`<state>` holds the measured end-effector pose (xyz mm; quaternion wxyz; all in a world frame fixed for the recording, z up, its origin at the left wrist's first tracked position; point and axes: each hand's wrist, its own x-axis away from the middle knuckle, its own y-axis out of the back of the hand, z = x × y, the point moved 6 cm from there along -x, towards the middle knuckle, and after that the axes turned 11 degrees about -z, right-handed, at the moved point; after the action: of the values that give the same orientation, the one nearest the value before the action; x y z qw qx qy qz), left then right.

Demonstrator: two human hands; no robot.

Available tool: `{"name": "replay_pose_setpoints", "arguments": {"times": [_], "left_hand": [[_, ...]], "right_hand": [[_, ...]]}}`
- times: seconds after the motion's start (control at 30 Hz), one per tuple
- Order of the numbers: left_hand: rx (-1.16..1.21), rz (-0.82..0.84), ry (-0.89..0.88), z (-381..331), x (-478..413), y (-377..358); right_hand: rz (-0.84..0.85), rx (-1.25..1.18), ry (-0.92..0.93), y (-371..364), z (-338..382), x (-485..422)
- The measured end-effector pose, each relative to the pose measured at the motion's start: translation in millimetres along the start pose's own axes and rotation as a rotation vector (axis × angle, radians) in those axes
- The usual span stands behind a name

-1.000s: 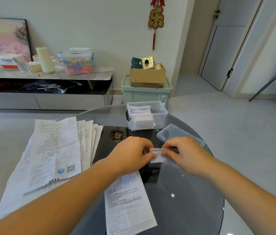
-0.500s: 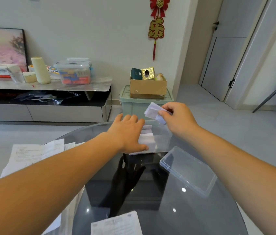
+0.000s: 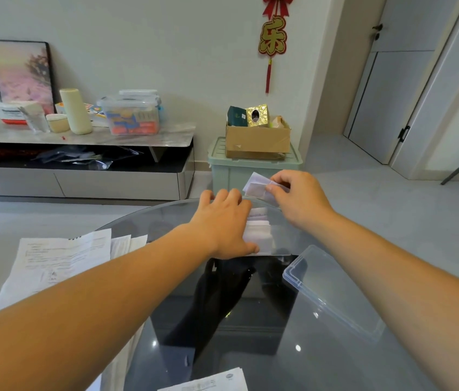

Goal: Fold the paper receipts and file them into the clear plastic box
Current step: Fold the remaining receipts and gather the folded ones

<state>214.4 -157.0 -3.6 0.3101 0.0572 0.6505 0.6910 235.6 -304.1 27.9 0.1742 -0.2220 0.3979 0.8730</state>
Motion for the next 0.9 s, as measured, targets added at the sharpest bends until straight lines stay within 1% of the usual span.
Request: {"name": "replay_pose_setpoints", "arguments": {"times": [0.17, 0.3, 0.5, 0.73, 0.9], "left_hand": [[0.033, -0.044, -0.038, 0, 4, -2], [0.053, -0.004, -0.039, 0, 4, -3], [0.006, 0.047, -0.088, -6, 2, -1], [0.046, 0.074, -0.038, -5, 1, -4], [0.091, 0.087, -0.032, -2, 1, -6]], "right_hand": [[0.054, 0.054, 0.063, -2, 2, 5], [0.061, 0.087, 0.07, -5, 3, 5], [0.053, 0.101, 0.052, -8, 2, 3], [0.047, 0.106, 0.025, -8, -2, 1], [0.08, 0.128, 0.041, -12, 1, 3]]}}
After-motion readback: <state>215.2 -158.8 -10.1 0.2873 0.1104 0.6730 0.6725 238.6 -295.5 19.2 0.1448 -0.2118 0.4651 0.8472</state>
